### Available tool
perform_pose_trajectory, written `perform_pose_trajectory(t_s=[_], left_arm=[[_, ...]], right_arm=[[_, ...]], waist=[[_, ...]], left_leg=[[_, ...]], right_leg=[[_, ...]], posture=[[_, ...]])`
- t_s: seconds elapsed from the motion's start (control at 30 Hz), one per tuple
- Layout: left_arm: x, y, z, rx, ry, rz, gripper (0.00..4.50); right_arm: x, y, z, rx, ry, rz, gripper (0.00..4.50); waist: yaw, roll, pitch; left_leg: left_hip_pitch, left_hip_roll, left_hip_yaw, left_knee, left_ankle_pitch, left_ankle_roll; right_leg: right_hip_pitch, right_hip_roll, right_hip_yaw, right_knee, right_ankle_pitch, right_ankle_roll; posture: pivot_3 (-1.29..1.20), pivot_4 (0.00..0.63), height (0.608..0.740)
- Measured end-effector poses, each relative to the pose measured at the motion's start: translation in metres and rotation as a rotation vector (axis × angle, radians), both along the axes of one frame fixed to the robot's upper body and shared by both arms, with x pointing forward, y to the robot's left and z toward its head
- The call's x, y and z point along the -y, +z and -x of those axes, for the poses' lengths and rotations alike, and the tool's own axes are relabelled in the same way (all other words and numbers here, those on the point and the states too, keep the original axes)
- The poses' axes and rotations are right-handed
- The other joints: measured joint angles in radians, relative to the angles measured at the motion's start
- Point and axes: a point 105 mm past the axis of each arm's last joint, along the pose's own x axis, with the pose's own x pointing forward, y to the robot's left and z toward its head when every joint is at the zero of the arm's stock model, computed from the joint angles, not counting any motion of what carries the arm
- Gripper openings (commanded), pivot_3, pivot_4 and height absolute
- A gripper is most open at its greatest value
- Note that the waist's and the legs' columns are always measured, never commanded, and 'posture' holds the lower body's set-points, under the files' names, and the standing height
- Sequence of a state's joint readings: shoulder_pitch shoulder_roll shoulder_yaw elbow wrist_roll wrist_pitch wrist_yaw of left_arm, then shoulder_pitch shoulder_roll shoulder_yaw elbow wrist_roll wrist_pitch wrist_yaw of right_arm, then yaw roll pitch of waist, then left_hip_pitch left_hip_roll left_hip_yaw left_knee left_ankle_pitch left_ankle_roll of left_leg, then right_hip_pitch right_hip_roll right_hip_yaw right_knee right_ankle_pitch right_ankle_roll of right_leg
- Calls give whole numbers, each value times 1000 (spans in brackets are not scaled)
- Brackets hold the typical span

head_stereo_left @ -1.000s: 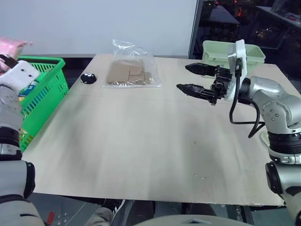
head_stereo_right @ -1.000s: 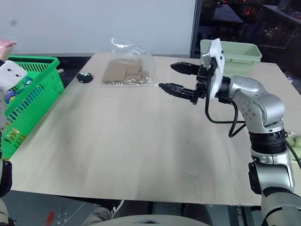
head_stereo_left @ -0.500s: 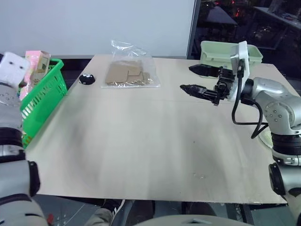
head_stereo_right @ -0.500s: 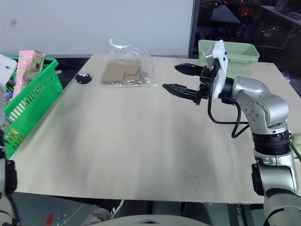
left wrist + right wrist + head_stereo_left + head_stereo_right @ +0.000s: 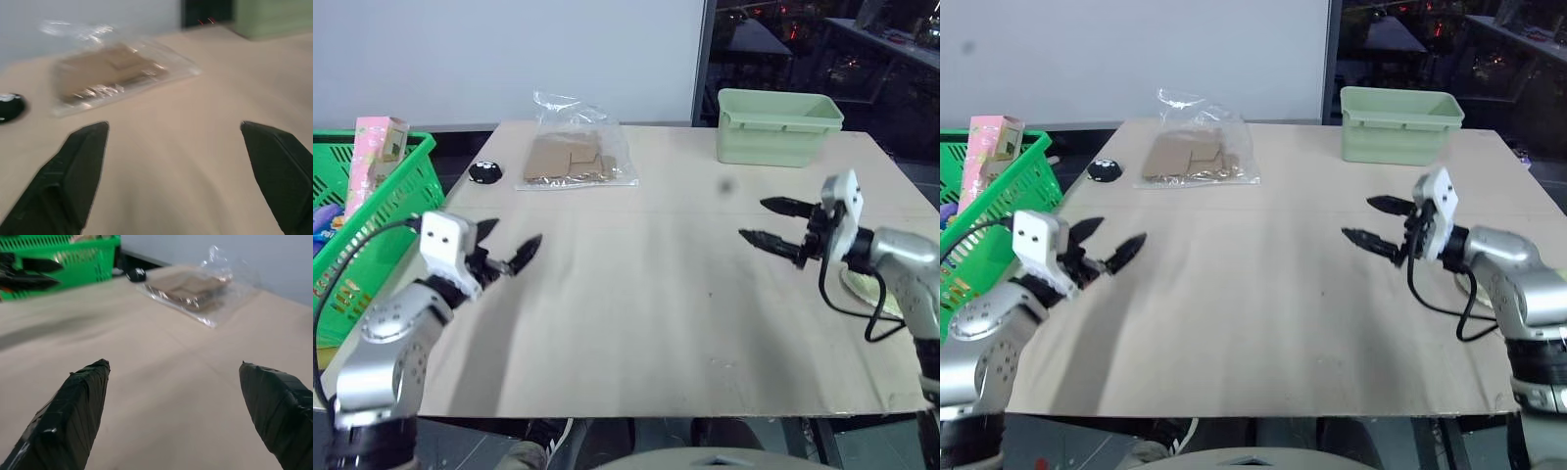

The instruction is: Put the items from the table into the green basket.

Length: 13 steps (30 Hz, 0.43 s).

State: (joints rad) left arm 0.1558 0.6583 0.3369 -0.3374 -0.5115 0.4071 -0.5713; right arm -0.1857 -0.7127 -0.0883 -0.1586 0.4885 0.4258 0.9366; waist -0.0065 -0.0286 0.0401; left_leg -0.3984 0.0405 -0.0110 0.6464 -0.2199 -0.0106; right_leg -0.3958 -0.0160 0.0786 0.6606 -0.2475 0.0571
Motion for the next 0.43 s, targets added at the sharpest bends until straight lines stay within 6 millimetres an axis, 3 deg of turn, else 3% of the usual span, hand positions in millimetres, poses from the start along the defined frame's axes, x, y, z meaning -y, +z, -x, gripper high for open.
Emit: perform_pose_trajectory(t_s=[0.03,0.1,0.23,0.43], left_arm=[[9,-16,7,-52,-19,23,4446],[24,-31,10,-95,-48,36,4446],[57,-50,15,-131,-123,34,4446],[61,-69,20,-191,-147,25,4446]], right_arm=[[5,-23,11,-42,-18,30,4500],[7,-40,19,-58,-42,24,4500],[7,-55,31,-18,-100,-19,4500],[21,-71,46,-20,-204,-28,4500]], waist=[[3,2,-1],[1,3,0],[-6,4,-2],[-13,7,-3]], left_leg=[[3,-1,1,0,0,0],[2,-1,3,2,0,0],[7,0,4,2,0,0],[5,0,4,0,0,0]], right_leg=[[2,-1,1,-1,-3,3],[1,0,2,0,-2,3],[5,0,4,0,-3,3],[1,0,4,0,-3,3]], posture=[[63,2,740],[49,3,740],[19,3,740],[2,6,740]])
